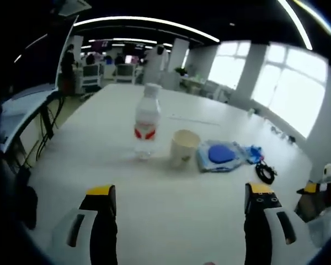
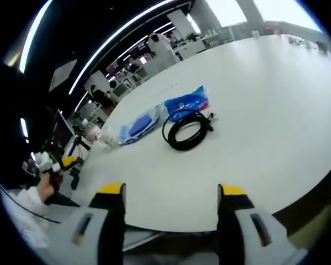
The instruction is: Arrange the tabletop items into an orderly group along one side of the table until the central work area is clear of visible clutter.
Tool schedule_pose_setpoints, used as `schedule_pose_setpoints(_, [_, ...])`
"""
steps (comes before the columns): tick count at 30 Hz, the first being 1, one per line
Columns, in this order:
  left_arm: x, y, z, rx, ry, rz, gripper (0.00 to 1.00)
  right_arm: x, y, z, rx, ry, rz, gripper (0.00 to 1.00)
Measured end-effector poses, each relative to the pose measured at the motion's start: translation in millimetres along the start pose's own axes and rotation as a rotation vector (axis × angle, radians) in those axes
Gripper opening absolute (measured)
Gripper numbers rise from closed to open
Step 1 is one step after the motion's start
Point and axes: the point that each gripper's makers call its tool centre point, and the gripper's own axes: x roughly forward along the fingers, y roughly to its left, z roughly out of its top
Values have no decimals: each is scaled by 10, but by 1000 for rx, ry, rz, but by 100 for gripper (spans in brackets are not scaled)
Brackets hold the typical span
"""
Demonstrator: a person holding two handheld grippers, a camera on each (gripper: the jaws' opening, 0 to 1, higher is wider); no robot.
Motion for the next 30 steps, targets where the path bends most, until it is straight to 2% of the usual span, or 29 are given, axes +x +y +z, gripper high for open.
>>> schedule_pose_setpoints(9, [38, 62, 151, -16, -28, -3, 91, 1, 137, 46, -27, -5, 9, 66])
schedule_pose_setpoints(13, [106, 90, 231, -9, -30, -3, 89, -21, 111, 14, -23, -4, 1, 66])
schedule_pose_setpoints(18, [260, 156, 498, -31, -56, 1, 87, -58, 50, -27, -13, 3, -16, 66])
schedule_pose_setpoints(22, [453, 208, 726, -16, -64, 13, 84, -84, 2, -3, -5, -5, -27, 66])
schedule_pose_setpoints(27, [637, 231, 932, -23, -74, 21, 81, -104, -45, 11, 8, -12, -41, 65])
schedule_pose_setpoints(30, [730, 253, 1002, -41, -78, 26, 80, -111, -64, -4, 16, -10, -46, 65])
